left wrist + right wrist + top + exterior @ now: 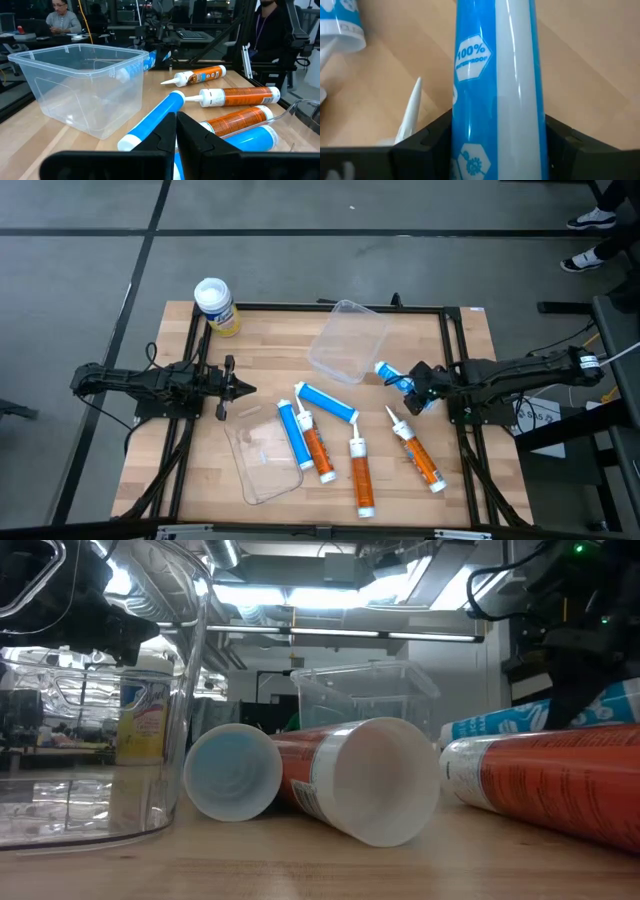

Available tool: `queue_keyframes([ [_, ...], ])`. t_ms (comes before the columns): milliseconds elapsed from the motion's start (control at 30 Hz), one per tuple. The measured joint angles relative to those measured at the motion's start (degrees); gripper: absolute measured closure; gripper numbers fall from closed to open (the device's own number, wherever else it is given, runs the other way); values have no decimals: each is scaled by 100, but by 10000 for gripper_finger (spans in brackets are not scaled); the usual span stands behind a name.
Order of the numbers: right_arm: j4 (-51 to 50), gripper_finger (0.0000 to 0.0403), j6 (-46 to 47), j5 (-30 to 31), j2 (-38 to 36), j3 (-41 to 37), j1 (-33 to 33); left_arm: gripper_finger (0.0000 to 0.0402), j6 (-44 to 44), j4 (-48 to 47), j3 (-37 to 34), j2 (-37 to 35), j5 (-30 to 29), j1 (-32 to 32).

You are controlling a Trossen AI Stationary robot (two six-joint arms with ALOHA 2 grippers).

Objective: Pick & place silicon tubes, Sealant and Lysol wipes
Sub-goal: Put the top right blue sealant into the white bin

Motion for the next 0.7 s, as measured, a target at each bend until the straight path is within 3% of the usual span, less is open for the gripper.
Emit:
queue_keyframes([
  [700,-688,186,622,-943,693,29,7,389,1,0,1,1,0,-1],
])
